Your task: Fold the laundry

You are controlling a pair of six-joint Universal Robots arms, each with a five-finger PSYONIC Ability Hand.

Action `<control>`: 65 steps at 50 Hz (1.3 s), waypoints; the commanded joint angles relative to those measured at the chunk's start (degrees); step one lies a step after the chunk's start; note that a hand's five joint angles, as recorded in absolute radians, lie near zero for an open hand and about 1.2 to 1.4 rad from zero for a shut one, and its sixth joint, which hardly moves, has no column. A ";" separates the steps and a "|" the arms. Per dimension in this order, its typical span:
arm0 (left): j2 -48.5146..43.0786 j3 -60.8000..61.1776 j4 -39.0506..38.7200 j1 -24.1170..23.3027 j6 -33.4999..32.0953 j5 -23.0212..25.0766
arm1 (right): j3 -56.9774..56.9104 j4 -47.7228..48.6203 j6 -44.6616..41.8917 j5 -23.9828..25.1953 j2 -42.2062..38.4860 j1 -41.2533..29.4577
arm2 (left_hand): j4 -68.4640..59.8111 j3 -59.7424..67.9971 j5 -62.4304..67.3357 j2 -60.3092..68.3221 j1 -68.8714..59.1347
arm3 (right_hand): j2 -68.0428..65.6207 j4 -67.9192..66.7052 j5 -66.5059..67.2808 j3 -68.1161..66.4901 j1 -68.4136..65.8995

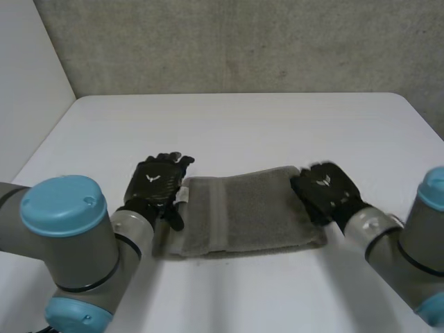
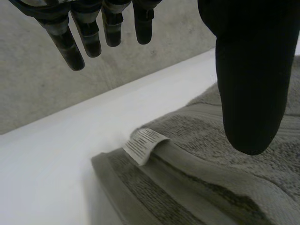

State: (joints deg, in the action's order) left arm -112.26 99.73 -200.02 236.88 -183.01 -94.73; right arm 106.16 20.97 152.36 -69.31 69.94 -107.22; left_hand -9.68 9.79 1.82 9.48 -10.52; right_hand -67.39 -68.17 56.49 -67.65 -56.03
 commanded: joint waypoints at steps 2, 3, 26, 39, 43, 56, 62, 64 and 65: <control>6.87 0.82 0.06 3.31 0.02 -5.37 | -15.72 -2.78 0.66 -2.23 -2.70 -21.63 | -0.32 0.21 -1.82 0.52 0.52 | -12.61 -11.83 13.51 -12.35 -23.97; 6.88 0.82 0.06 3.32 0.02 -5.38 | -17.89 -4.00 0.92 -2.32 -5.49 -24.76 | -0.32 0.21 -1.82 0.52 0.52 | -12.61 -11.83 13.51 -12.35 -23.97; 10.48 2.31 0.15 8.24 0.38 -5.47 | 0.37 -5.24 12.70 -5.83 6.17 -2.73 | -0.32 0.21 -1.82 0.52 0.52 | 31.41 32.18 -30.50 31.66 20.04; 10.13 2.40 0.15 8.16 0.46 -5.47 | 10.65 2.31 12.17 0.85 4.33 3.68 | -0.32 0.21 -1.82 0.52 0.52 | 19.16 19.93 -18.25 19.41 7.80; 10.13 2.66 0.15 8.07 0.46 -5.47 | 10.56 2.67 11.47 0.85 3.45 3.69 | -0.32 0.21 -1.82 0.52 0.52 | 18.29 19.06 -17.38 18.54 6.92; 10.13 2.75 0.15 8.16 0.46 -5.47 | 10.21 4.87 5.84 -0.91 -1.47 3.69 | -0.32 0.21 -1.82 0.52 0.52 | 17.78 18.55 -16.87 18.04 6.42; 10.22 2.75 0.15 8.16 0.46 -5.56 | 9.77 6.36 2.94 -5.04 -0.95 3.69 | -0.32 0.21 -1.82 0.52 0.52 | -12.61 -11.83 13.51 -12.35 -23.97; 10.22 2.75 0.15 8.16 0.46 -5.56 | 8.98 7.24 1.89 -5.83 -0.68 3.60 | -0.32 0.21 -1.82 0.52 0.52 | -12.61 -11.83 13.51 -12.35 -23.97; 10.31 2.66 0.07 8.16 0.46 -5.47 | 7.59 7.76 0.06 -6.01 0.01 2.82 | -0.32 0.21 -1.82 0.52 0.52 | -12.61 -11.83 13.51 -12.35 -23.97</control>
State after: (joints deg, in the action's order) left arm -102.11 102.49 -199.87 245.04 -182.55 -100.21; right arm 116.16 26.44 156.44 -72.57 68.59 -103.50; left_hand -9.59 9.48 1.82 9.47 -10.52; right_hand -66.18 -67.52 54.35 -67.17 -50.59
